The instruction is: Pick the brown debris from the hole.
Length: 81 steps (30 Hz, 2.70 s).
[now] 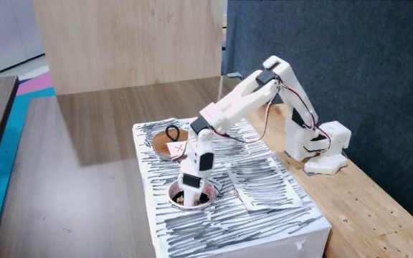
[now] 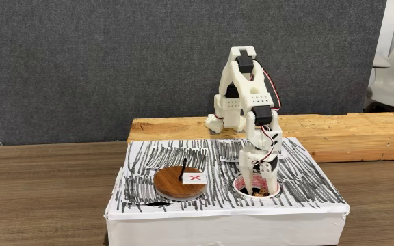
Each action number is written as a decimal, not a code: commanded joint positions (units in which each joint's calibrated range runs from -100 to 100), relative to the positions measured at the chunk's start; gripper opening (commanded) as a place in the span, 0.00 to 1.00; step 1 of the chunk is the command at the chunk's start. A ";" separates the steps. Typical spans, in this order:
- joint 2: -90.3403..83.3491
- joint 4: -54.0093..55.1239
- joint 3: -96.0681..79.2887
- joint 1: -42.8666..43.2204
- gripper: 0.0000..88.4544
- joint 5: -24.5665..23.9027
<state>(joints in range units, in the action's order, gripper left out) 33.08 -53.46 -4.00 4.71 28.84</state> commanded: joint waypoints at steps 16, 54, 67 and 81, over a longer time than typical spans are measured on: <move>1.17 0.67 1.54 -0.18 0.02 0.15; -41.46 -10.32 5.92 -27.67 0.01 -18.92; -52.85 -28.34 5.92 -31.03 0.01 -20.95; -53.35 -28.34 5.92 -40.90 0.01 -20.32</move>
<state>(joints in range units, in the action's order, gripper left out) -18.45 -81.55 0.85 -35.90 8.16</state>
